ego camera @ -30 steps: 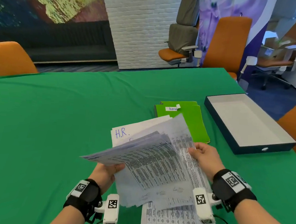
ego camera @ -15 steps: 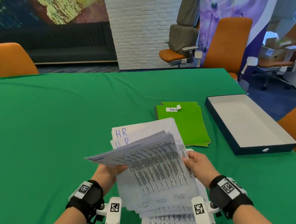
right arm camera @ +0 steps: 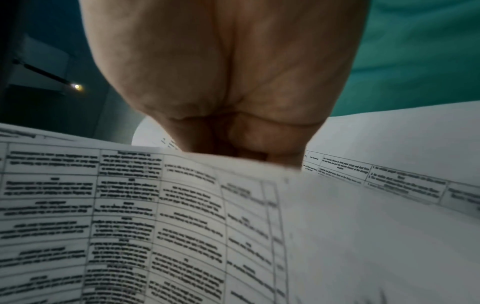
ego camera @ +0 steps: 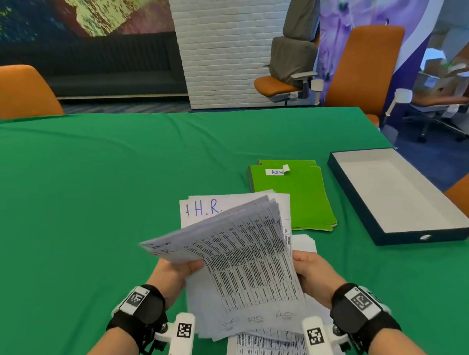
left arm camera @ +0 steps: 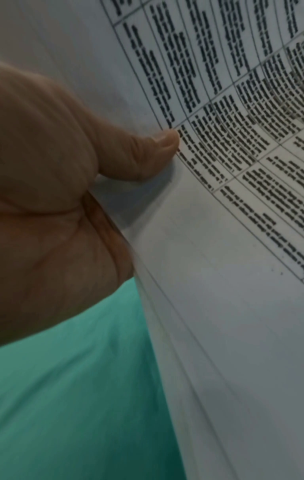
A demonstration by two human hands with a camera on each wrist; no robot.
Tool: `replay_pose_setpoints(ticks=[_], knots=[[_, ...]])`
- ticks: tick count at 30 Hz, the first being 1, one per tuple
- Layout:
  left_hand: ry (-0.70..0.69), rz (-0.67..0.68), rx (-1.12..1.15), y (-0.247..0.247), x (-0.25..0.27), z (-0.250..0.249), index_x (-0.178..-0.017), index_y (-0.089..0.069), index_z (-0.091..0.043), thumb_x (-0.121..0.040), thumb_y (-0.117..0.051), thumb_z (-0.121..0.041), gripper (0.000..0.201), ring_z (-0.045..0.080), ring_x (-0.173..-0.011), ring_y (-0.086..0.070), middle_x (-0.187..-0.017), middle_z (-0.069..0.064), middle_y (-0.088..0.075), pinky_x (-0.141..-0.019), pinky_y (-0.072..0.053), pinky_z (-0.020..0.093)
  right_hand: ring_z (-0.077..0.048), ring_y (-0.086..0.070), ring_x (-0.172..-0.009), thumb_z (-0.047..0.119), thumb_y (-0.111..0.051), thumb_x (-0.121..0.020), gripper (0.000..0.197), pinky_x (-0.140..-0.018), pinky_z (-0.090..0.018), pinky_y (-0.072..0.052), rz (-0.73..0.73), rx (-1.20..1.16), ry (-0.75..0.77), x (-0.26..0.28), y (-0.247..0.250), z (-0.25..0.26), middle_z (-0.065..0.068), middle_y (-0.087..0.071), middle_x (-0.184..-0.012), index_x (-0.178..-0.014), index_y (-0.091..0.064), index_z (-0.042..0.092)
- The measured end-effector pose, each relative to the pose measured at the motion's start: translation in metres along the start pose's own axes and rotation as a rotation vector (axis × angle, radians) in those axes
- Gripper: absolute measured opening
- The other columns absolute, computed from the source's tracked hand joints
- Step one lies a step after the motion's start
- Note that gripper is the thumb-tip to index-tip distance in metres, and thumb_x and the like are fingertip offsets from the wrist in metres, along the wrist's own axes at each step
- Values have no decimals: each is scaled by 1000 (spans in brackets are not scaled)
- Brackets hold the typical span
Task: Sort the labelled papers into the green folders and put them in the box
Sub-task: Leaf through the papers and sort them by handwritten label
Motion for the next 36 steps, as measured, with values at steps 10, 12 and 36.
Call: replay_pose_setpoints(ticks=[10, 12, 36], knots=[[-1, 10, -90, -6, 1, 2, -99, -65, -6, -69, -67, 3, 31, 29, -92, -68, -99, 14, -72, -67, -57, 35, -11, -47, -47, 22, -46, -98, 26, -47, -22, -37, -44, 230, 37, -2, 3, 3, -8, -63, -71, -102, -68, 9], [7, 13, -108, -7, 0, 3, -99, -65, -8, -65, -67, -1, 34, 30, -93, -68, -100, 14, -72, -71, -57, 40, -8, -54, -47, 18, -42, -100, 27, -46, -21, -42, -23, 235, 32, 1, -2, 3, -1, -67, -67, -101, -69, 16], [78, -214, -136, 70, 4, 10, -99, -59, -3, -81, -48, 19, 30, 36, -98, -58, -104, 20, -63, -80, -54, 49, -27, -54, -114, 33, -86, -61, 92, -98, -42, -46, -517, 729, -272, 0, 71, -98, -10, -50, -128, -134, -36, 11]])
Point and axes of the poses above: each hand's wrist, its own x-axis away from the middle knuckle, its own y-axis out of the back of the hand, z = x × y, the point moved 6 cm from there along -x, towards the middle knuckle
